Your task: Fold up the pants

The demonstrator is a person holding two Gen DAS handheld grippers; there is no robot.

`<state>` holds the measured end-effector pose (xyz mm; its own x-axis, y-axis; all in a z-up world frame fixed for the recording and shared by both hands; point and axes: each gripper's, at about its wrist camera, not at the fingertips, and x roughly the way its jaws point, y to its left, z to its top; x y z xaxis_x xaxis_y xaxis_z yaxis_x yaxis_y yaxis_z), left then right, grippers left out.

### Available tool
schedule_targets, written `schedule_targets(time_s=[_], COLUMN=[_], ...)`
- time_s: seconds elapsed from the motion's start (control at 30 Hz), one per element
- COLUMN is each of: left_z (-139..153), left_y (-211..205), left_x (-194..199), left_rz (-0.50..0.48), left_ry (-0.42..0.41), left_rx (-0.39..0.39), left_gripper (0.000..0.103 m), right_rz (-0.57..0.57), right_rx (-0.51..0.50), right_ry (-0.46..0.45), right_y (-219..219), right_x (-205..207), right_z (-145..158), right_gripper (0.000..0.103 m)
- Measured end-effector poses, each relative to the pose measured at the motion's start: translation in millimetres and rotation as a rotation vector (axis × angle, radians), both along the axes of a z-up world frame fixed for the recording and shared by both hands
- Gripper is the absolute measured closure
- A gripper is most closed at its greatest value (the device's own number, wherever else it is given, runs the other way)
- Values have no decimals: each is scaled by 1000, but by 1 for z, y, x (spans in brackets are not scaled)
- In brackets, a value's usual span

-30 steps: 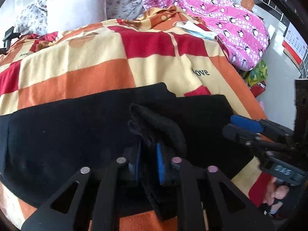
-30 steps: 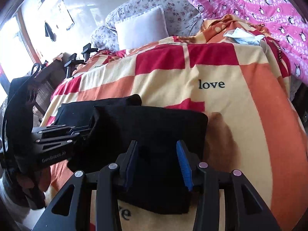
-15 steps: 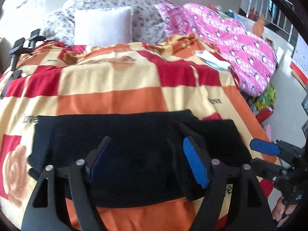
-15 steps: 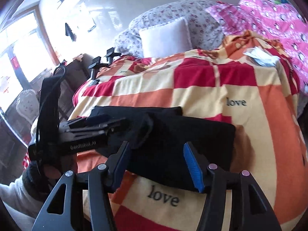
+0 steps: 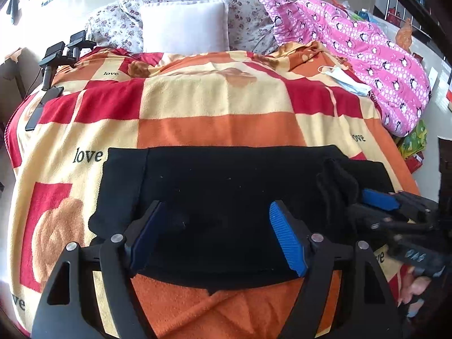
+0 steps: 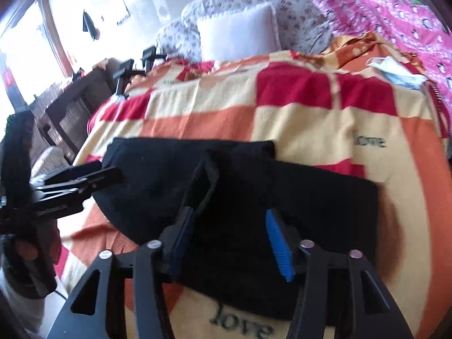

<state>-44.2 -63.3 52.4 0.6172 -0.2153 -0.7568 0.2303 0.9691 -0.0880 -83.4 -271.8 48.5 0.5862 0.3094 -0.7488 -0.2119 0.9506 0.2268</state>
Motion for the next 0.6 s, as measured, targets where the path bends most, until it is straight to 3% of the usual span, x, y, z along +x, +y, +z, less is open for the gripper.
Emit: schedule_targets(time_s=[0.13, 0.3, 0.5, 0.6], left_z=[-5, -6, -5, -5], left_y=[-4, -6, -5, -5], left_x=[5, 5, 6, 6], left_rz=[-7, -21, -23, -21], left_ry=[23, 21, 25, 27], left_rx=[11, 18, 8, 12], left_gripper=[27, 27, 27, 27], right_rz=[25, 41, 14, 23], right_rx=[-23, -2, -29, -32], right_ry=[-12, -55, 21, 6], right_y=[16, 10, 12, 17], right_x=[10, -15, -4, -7], right_z=[3, 29, -5, 4], right_gripper=[53, 53, 53, 51])
